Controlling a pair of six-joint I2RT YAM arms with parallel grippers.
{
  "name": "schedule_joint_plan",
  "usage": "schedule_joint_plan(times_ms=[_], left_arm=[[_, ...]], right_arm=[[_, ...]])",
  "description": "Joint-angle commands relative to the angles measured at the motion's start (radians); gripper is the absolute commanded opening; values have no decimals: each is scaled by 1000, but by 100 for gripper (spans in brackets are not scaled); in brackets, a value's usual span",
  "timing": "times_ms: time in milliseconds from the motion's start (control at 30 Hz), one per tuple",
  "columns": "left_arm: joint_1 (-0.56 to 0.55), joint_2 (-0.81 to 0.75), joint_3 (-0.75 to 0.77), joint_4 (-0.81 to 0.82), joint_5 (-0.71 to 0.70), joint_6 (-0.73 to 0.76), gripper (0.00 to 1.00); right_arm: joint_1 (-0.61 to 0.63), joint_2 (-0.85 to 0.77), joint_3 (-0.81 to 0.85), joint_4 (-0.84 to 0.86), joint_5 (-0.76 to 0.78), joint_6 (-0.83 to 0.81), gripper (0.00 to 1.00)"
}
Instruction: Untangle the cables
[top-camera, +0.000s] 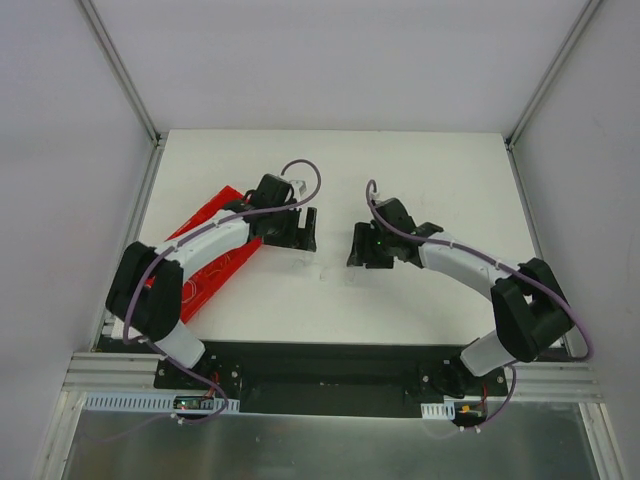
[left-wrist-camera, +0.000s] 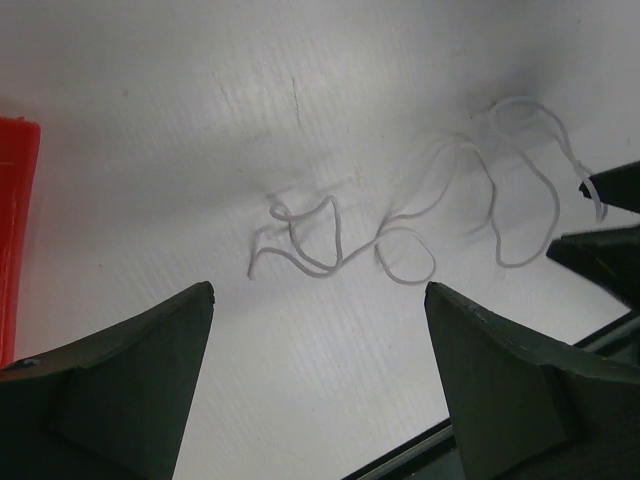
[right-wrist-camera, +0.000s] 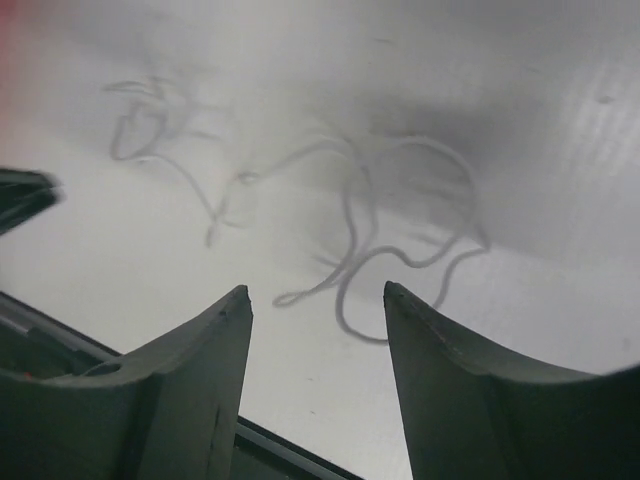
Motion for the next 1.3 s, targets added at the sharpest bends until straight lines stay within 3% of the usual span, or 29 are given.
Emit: schedule_joint_plan(times_ms=[0, 167, 333, 467, 600, 767, 933, 1000, 1133, 1267], left_arm=[[-6, 111, 73, 5, 41, 41, 86], [-6, 177, 80, 7, 106, 19, 86], [-13, 229, 96, 33, 199, 15, 88], [-40, 263, 109, 51, 256, 16, 90], [-77, 267, 91, 96, 272, 21, 91], [-108, 275, 80, 119, 198, -16, 91], [-175, 292, 85, 119, 108, -42, 94], [-195, 312, 103, 104, 95, -53, 99], [-235, 361, 151, 53, 20, -91, 99], [-287, 424, 226, -54, -162, -104, 98]], right_arm=[[67, 27, 57, 103, -26, 65, 59], [48, -91, -53, 171, -10, 89, 70], [-41, -303, -295, 285, -1, 143, 83], [-88, -386, -374, 334, -20, 164, 85], [-89, -348, -388, 393, -89, 206, 83], [-89, -329, -414, 480, -129, 264, 80], [-94, -450, -466, 473, -117, 260, 81], [-103, -508, -486, 441, -126, 247, 82], [-106, -668, -538, 310, -111, 203, 83], [-112, -846, -612, 217, -59, 194, 84]])
